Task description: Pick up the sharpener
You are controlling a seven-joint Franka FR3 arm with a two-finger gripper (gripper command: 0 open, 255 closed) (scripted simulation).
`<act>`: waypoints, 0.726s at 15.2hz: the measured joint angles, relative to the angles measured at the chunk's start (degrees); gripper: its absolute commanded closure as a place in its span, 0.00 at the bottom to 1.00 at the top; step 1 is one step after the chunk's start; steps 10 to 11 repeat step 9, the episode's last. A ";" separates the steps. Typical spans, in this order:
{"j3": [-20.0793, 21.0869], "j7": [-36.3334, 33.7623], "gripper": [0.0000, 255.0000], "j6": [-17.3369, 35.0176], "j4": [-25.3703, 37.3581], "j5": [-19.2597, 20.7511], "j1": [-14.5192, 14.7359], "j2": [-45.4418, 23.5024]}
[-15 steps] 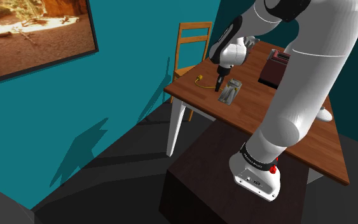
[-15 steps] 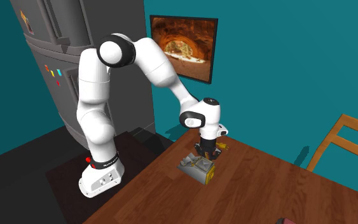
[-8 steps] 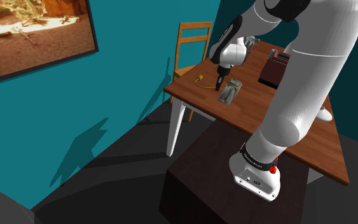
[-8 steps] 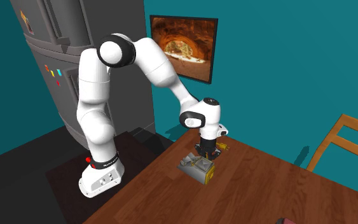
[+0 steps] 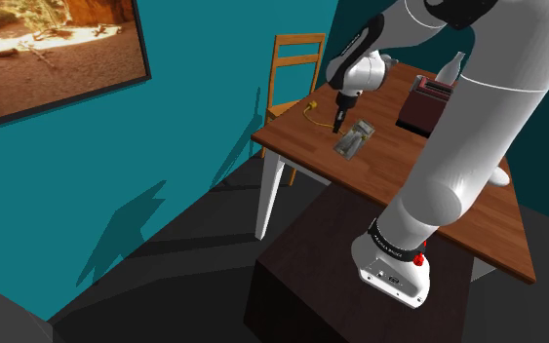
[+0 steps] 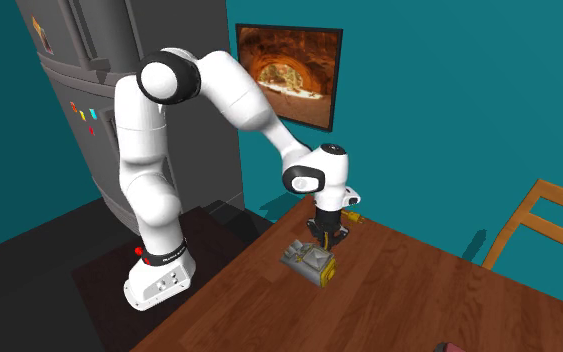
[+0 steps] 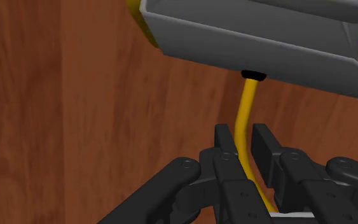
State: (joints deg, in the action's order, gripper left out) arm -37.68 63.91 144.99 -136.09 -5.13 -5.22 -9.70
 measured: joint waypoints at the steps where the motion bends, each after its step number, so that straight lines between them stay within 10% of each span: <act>1: -0.25 -0.63 1.00 -0.52 -0.06 0.76 0.29 0.73; 11: -1.64 -4.30 1.00 -6.36 1.52 6.22 1.36 6.17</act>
